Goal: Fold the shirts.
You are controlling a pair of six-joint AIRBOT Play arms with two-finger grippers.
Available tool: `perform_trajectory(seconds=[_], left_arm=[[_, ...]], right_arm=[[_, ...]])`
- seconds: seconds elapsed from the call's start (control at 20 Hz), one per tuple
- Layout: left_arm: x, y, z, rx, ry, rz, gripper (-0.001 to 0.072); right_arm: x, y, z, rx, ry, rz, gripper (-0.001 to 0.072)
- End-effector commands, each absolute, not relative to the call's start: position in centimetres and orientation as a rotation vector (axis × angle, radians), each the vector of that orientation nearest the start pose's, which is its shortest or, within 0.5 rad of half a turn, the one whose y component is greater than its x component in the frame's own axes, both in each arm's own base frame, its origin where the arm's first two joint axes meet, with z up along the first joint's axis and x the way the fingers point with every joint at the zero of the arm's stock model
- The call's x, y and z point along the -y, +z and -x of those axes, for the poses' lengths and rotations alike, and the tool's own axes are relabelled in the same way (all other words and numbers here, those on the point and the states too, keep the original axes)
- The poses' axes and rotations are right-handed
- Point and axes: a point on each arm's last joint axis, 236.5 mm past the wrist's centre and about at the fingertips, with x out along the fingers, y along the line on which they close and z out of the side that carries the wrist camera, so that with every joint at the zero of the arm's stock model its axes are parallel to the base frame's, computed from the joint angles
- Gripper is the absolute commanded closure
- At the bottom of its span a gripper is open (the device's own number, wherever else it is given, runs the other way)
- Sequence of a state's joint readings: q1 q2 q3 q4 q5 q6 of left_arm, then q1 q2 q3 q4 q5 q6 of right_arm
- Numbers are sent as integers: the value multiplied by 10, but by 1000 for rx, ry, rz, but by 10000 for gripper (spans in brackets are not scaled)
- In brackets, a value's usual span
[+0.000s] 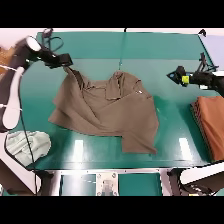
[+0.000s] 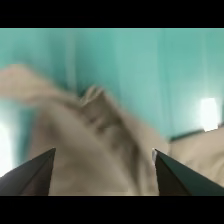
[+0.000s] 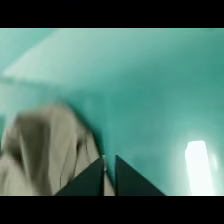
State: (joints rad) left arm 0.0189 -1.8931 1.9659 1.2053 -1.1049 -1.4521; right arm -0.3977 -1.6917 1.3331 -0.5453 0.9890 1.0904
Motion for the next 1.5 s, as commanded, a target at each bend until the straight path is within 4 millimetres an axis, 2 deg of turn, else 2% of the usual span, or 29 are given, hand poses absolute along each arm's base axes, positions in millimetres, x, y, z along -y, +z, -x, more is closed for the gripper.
perform_trajectory(seconds=[0.0,0.05,0.15,0.25,0.3,0.4,0.45,0.55,0.7,0.8,0.85,0.95,1.05,1.2,1.25,1.35,1.45], left_arm=[[33,48,-537,-1209,-254,266,388],[27,48,-527,-1241,-261,258,676],[24,44,-513,-1301,-267,261,686],[25,42,-503,-1341,-287,247,686],[25,42,-501,-1349,-290,247,686],[25,42,-501,-1351,-290,248,686],[25,42,-501,-1351,-290,249,686],[27,43,-502,-1347,-295,254,686],[31,44,-502,-1343,-312,268,686],[33,45,-502,-1342,-320,274,686],[33,45,-502,-1343,-320,274,686],[34,45,-499,-1351,-320,276,686],[34,44,-494,-1374,-325,275,686],[33,42,-484,-1419,-322,272,687],[35,40,-481,-1429,-321,283,687],[44,29,-465,-1486,-328,293,687],[58,14,-436,-1573,-344,295,687]], right_arm=[[36,-29,-448,-1120,257,-805,639],[40,-37,-426,-1172,221,-767,626],[44,-51,-380,-1298,159,-724,395],[36,-66,-340,-1421,156,-729,379],[27,-73,-327,-1466,171,-753,378],[10,-89,-304,-1532,199,-770,295],[0,-96,-294,-1562,218,-767,295],[-12,-106,-284,-1593,229,-756,296],[-37,-113,-285,-1612,286,-753,298],[-54,-116,-294,-1592,329,-763,328],[-62,-115,-299,-1577,356,-768,400],[-67,-112,-308,-1536,400,-748,698],[-46,-104,-326,-1483,366,-725,697],[16,-88,-362,-1344,214,-793,697],[36,-85,-366,-1309,171,-814,697],[65,-85,-362,-1275,107,-863,697],[77,-89,-355,-1266,77,-892,697]])
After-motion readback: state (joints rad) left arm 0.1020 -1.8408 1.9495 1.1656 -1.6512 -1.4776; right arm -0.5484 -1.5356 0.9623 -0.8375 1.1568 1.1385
